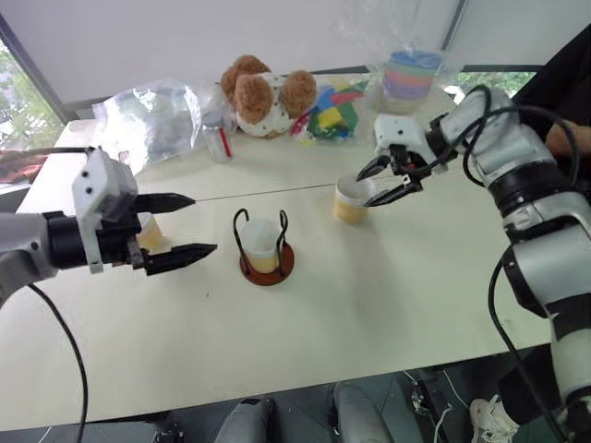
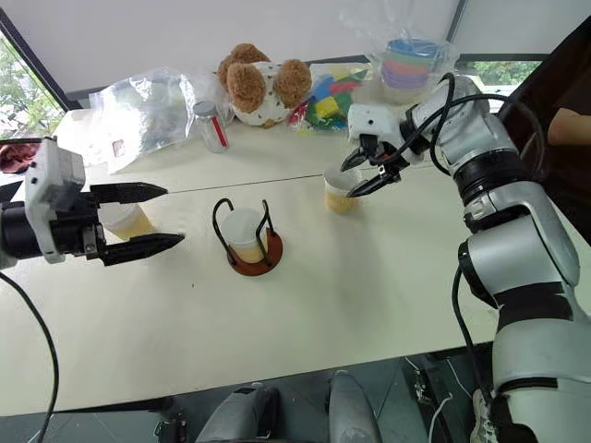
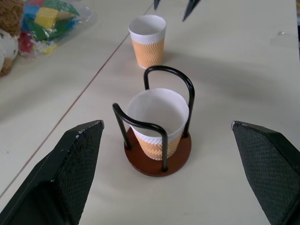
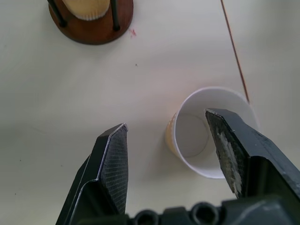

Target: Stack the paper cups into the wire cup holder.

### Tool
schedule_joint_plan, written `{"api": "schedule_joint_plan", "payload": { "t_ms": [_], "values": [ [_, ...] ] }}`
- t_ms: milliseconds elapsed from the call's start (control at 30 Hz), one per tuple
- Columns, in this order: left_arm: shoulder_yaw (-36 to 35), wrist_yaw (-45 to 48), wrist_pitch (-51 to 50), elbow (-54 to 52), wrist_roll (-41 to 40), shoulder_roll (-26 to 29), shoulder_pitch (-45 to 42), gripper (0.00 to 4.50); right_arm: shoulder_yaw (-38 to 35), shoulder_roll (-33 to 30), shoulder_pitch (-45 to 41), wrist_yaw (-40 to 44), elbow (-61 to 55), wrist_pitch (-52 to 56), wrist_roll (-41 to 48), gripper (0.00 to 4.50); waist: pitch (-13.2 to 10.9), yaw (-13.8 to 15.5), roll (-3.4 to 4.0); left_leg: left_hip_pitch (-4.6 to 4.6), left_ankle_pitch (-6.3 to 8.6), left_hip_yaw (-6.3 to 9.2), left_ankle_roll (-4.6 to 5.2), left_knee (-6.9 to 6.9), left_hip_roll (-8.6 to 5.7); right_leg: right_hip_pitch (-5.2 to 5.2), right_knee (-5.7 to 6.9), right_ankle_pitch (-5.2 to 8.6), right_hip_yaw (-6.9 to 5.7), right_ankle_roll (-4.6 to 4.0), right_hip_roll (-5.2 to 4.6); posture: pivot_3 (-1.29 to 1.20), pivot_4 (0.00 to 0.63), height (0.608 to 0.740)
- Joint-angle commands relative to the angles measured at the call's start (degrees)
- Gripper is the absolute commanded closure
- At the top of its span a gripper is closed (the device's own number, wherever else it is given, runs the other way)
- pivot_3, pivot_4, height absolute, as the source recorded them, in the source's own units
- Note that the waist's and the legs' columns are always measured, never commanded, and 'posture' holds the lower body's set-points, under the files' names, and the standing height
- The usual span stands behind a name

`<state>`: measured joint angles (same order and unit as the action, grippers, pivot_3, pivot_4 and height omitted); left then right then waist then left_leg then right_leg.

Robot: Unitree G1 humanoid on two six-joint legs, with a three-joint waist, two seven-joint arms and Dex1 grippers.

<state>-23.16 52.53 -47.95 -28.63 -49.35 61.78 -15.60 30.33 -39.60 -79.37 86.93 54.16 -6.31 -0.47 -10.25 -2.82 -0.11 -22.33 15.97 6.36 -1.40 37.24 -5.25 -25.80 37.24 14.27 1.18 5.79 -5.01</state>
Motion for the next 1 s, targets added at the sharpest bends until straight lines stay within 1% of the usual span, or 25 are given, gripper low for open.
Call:
{"api": "schedule_joint_plan", "payload": {
  "t_ms": [33, 300, 400, 433, 500, 533, 700, 833, 900, 967, 1000],
  "values": [
    [1.48, -0.21, 1.31, 0.35, 0.61, -0.29, -1.62, 0.00, -2.77, 1.02, -0.15, -1.41, -1.30, 0.28, -2.26, 1.65, 0.00, 0.07, 0.00, 0.00, 0.00, 0.00, 0.00, 0.00, 0.00, 0.00, -0.01, 0.00, 0.00, 0.00, 0.00, 0.00, 0.150, 0.740],
    [2.43, -0.48, 0.90, 0.35, 0.46, -0.76, -3.05, 0.00, -4.11, 4.66, 1.17, -3.59, 3.01, -0.25, -6.73, 1.65, 0.01, 0.33, -0.02, -0.04, 0.00, 0.00, 0.00, 0.04, -0.02, 0.02, -0.03, 0.00, 0.00, 0.00, -0.01, 0.00, 0.150, 0.740],
    [2.31, -0.78, 0.90, 0.34, 0.90, -0.66, -2.89, 0.00, -3.87, 6.44, 1.86, -5.42, 5.45, -1.11, -8.81, 2.48, 0.01, 0.28, -0.03, -0.04, 0.00, 0.00, 0.00, 0.07, -0.02, 0.02, -0.03, 0.00, 0.00, 0.00, -0.01, 0.00, 0.150, 0.740],
    [2.14, -0.90, 0.90, 0.32, 1.00, -0.60, -2.77, 0.00, -3.89, 6.78, 1.91, -5.92, 6.20, -1.57, -9.44, 2.93, 0.01, 0.27, -0.02, -0.04, 0.00, 0.00, 0.00, 0.07, -0.02, 0.02, -0.02, 0.00, 0.00, 0.00, -0.01, 0.00, 0.150, 0.740],
    [1.76, -0.98, 0.80, 0.19, 0.95, -0.47, -2.56, 0.00, -4.34, 7.40, 1.68, -6.62, 7.50, -1.94, -10.24, 4.02, 0.01, 0.26, -0.02, -0.04, 0.00, 0.00, -0.01, 0.07, -0.02, 0.02, -0.02, -0.01, 0.00, 0.00, 0.00, 0.00, 0.150, 0.740],
    [1.56, -1.02, 0.70, 0.07, 0.85, -0.42, -2.46, 0.00, -4.58, 7.61, 1.53, -6.73, 7.99, -2.18, -10.53, 4.45, 0.01, 0.26, -0.02, -0.04, 0.00, 0.00, -0.01, 0.07, -0.02, 0.01, -0.02, -0.01, 0.00, 0.00, 0.00, 0.00, 0.150, 0.740],
    [1.28, -1.36, 0.70, 0.08, 1.06, -0.31, -2.33, 0.00, -5.50, 8.05, 0.65, -7.78, 9.56, -3.66, -12.02, 4.45, 0.01, 0.25, -0.03, -0.04, 0.00, 0.01, -0.01, 0.08, -0.01, 0.02, -0.02, -0.01, 0.00, 0.00, 0.00, 0.00, 0.150, 0.740],
    [0.34, -0.24, 1.04, 1.25, 2.60, 0.85, -0.56, 0.00, -6.20, 6.75, -3.80, -9.41, 10.30, -7.40, -13.71, 4.45, 0.00, 0.17, -0.01, -0.04, -0.01, 0.00, -0.02, 0.10, -0.02, 0.03, -0.01, -0.01, 0.00, -0.01, 0.00, 0.00, 0.150, 0.740],
    [-0.59, 1.22, 1.41, 2.59, 3.80, 1.94, 1.37, 0.00, -7.77, 6.32, -8.64, -6.73, 9.75, -9.09, -12.50, 4.45, -0.04, 0.00, 0.04, -0.04, -0.01, -0.02, -0.02, 0.05, -0.02, -0.02, -0.01, -0.01, 0.04, -0.01, 0.01, 0.00, 0.150, 0.740],
    [-1.04, 2.04, 2.61, 4.20, 5.40, 2.23, 2.90, 0.00, -10.23, 7.04, -13.08, -2.37, 9.03, -8.92, -9.58, 4.45, -0.06, -0.20, 0.08, -0.09, -0.02, -0.06, -0.04, -0.04, -0.01, -0.20, 0.02, -0.01, 0.09, -0.01, 0.02, 0.00, 0.150, 0.740],
    [-0.54, 2.21, 4.21, 5.43, 7.26, 2.16, 3.80, 0.00, -11.79, 8.13, -15.31, 1.22, 8.39, -6.22, -5.59, 4.45, -0.06, -0.32, 0.08, -0.09, -0.03, -0.07, -0.05, -0.10, 0.00, -0.24, 0.03, -0.01, 0.09, -0.01, 0.03, 0.00, 0.150, 0.740]
  ]
}}
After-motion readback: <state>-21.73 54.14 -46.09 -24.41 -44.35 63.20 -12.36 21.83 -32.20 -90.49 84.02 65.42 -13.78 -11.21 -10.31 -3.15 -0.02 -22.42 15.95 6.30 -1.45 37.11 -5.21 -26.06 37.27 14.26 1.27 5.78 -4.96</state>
